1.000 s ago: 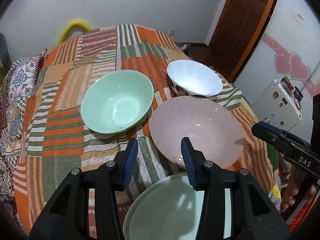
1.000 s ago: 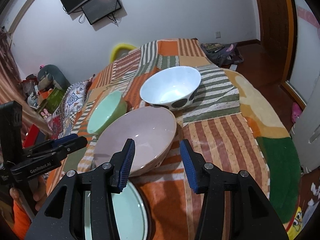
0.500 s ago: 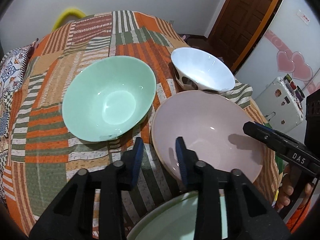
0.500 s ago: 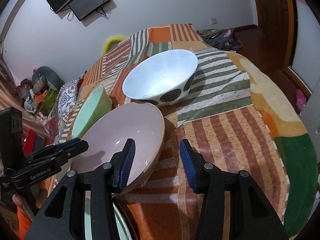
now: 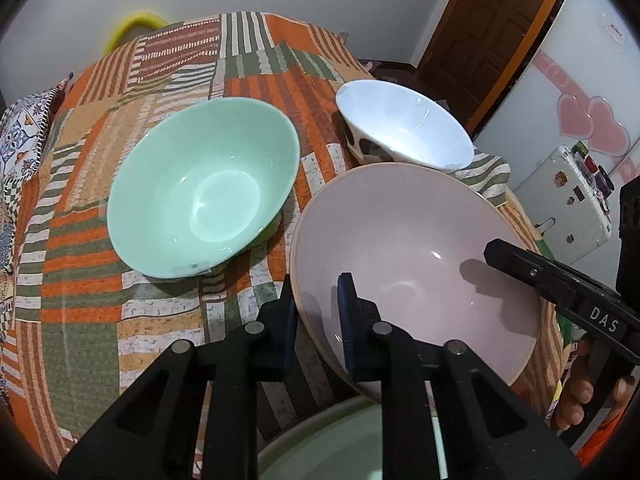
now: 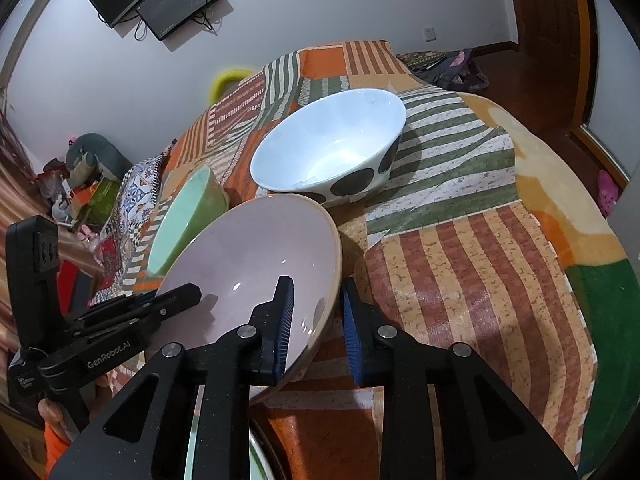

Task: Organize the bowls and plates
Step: 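Move both grippers to the pink bowl rim and close them, then lift the pink bowl with both grippers and carry it over the plate stack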

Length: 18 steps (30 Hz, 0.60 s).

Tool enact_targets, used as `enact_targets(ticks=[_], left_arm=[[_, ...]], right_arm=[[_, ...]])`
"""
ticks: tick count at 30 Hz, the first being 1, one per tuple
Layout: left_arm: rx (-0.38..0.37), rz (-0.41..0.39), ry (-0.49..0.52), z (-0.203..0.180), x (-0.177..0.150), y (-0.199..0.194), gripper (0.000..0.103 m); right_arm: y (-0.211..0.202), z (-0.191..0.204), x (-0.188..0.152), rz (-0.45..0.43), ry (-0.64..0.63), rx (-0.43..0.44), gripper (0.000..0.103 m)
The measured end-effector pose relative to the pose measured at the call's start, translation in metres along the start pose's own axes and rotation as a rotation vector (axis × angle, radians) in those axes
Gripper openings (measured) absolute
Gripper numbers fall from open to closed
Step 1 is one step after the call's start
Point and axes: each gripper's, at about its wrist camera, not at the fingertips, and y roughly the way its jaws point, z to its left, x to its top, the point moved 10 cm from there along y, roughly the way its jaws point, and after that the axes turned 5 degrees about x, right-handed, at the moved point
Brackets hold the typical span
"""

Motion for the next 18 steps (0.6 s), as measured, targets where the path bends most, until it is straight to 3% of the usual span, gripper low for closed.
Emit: enact_targets(ticks=[18], left_arm=[[-0.007,-0.108,0.001,-0.007,-0.005,-0.076,0.019]], right_arm=[[-0.046,0.037,0.01,-0.091,-0.081,0.015,0.022]])
